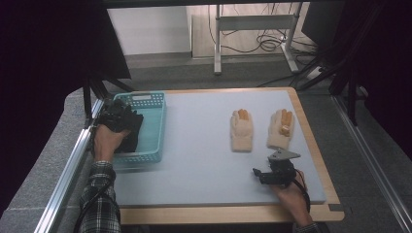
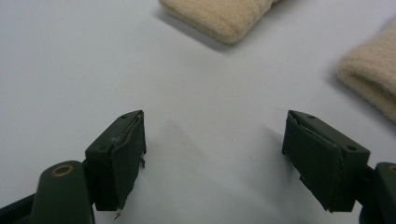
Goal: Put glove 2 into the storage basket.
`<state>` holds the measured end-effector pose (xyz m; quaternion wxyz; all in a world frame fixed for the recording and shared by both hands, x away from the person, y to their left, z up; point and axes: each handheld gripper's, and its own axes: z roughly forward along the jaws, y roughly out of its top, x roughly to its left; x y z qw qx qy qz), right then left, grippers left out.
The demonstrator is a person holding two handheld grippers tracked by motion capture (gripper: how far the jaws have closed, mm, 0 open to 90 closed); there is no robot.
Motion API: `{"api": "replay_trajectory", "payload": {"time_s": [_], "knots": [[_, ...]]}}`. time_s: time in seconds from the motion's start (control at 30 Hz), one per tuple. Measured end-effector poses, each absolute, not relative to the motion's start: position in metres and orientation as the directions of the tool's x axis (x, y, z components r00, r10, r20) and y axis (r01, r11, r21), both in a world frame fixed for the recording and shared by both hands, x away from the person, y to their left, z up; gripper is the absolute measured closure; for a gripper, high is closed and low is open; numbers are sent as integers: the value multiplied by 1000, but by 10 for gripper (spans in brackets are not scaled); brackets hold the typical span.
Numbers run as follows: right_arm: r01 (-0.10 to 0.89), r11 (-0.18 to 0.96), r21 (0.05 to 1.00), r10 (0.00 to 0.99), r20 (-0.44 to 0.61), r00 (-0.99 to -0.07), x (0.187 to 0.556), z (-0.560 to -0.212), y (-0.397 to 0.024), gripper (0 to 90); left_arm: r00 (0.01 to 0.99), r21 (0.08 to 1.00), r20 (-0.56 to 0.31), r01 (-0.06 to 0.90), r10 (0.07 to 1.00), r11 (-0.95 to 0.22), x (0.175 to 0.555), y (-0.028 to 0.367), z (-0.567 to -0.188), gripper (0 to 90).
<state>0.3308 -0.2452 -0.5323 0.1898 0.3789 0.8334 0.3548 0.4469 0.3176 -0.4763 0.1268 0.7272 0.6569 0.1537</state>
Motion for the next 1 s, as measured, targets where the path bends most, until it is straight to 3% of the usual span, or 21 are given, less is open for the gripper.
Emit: {"api": "replay_trajectory", "payload": {"time_s": [0.27, 1.0], "knots": [[497, 461, 735, 766, -48, -641, 331, -532, -245, 210, 121, 496, -106, 867, 987, -53, 432, 322, -462, 28], [497, 460, 735, 767, -47, -640, 331, -532, -245, 209, 326, 683, -119, 712, 938, -161, 401, 273, -450, 0]]}}
